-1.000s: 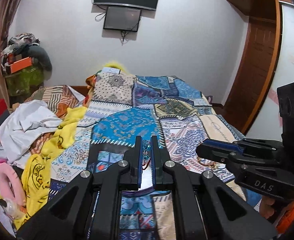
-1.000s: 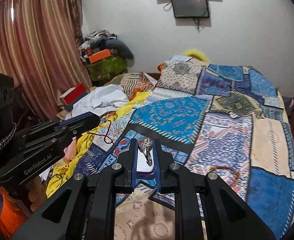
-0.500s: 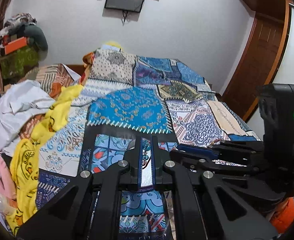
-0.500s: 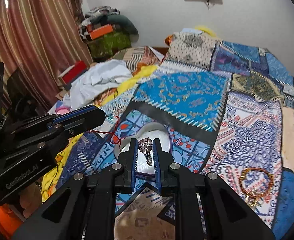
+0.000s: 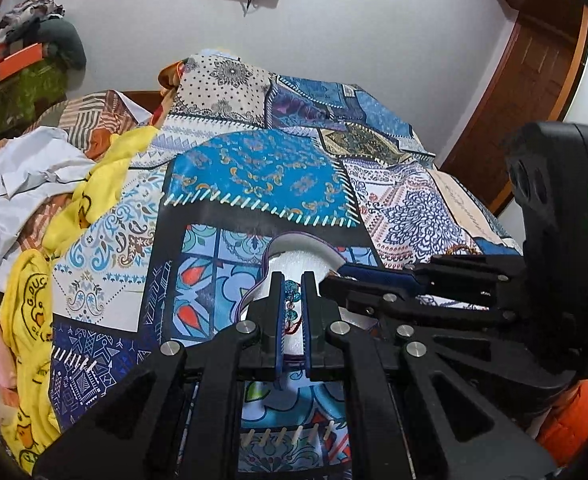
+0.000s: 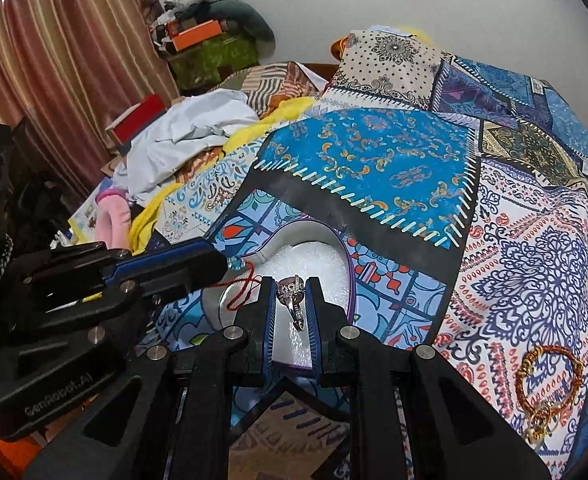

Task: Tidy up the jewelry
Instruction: 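Carry both held pieces to the white heart-shaped box and lower them inside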

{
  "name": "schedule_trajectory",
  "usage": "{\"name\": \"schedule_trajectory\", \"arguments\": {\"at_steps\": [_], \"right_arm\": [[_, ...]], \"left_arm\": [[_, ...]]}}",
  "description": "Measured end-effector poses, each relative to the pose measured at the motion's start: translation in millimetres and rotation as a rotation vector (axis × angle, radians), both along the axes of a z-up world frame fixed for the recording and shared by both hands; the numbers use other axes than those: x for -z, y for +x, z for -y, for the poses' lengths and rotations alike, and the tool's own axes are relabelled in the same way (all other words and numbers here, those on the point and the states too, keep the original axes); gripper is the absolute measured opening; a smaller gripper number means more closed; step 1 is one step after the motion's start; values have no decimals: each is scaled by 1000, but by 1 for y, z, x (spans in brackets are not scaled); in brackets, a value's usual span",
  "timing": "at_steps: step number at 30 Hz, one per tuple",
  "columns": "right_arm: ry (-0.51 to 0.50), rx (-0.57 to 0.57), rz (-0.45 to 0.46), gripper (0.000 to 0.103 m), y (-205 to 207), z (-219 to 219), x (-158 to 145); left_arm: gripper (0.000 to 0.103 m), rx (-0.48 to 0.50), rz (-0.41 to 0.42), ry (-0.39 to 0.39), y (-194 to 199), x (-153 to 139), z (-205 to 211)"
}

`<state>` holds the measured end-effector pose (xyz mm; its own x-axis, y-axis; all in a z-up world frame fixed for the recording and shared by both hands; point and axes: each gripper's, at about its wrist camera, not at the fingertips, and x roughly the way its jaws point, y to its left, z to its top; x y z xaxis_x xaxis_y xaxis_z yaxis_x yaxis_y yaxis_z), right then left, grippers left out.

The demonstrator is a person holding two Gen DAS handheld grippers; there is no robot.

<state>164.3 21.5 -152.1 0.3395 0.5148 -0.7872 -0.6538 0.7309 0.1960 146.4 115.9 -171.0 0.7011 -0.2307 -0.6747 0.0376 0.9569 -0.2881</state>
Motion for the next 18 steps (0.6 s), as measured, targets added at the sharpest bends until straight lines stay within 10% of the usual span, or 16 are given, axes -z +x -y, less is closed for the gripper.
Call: {"name": "schedule_trajectory", "arguments": {"at_steps": [18], "right_arm": [[-65, 1, 44, 15, 1, -10, 5]], "left_arm": [[6, -34, -8, 59, -9, -4, -4]]}}
